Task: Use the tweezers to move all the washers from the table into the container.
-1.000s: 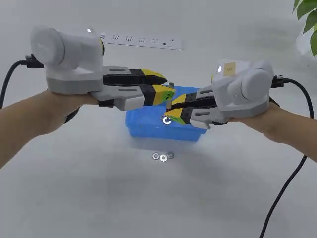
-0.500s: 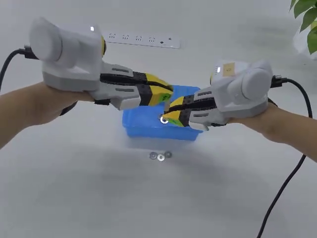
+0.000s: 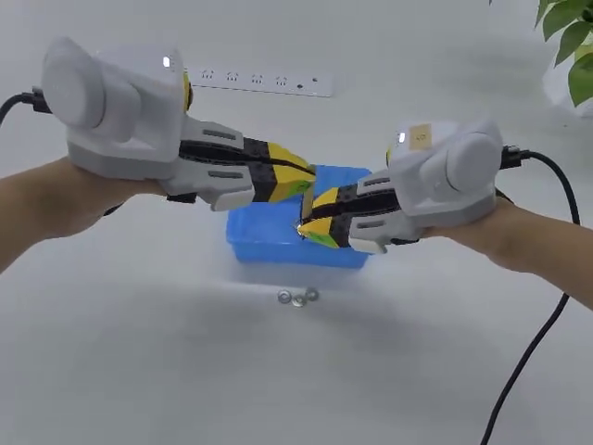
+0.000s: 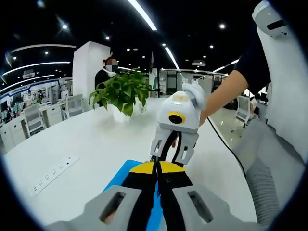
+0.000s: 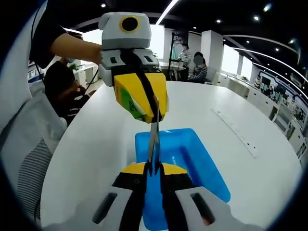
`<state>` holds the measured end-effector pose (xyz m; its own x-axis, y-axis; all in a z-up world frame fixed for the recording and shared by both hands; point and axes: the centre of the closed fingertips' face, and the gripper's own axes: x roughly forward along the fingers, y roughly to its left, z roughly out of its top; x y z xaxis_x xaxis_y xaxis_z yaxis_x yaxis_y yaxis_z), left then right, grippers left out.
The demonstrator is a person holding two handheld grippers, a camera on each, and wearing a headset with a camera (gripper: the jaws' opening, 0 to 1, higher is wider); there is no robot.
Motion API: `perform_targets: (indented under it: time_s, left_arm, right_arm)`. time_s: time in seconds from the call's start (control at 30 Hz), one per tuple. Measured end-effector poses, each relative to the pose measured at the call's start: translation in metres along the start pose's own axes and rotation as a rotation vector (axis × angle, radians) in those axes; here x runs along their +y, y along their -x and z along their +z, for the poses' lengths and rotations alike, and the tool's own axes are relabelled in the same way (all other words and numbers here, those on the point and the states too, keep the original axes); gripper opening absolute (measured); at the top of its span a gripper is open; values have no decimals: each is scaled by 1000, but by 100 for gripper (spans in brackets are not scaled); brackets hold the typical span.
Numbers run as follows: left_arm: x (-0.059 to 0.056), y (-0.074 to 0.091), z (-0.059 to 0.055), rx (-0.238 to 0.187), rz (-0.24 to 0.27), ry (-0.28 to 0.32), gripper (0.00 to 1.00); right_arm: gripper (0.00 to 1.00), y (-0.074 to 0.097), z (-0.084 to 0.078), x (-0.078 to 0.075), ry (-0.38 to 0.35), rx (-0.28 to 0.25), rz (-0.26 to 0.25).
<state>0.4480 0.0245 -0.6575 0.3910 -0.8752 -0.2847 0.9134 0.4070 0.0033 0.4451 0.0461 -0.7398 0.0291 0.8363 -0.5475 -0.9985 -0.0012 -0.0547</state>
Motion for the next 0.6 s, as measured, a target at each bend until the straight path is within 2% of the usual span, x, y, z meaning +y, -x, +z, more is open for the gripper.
perform_targets:
  time_s: [0.23,0.6]
  left_arm:
    - [4,3,6,-4,29,-35,4]
    - [11,8,13,-16,66,-47,4]
  right_arm:
    - [15,2,7,-2,8,-1,-32]
    - [20,6,14,-6,13,-12,-66]
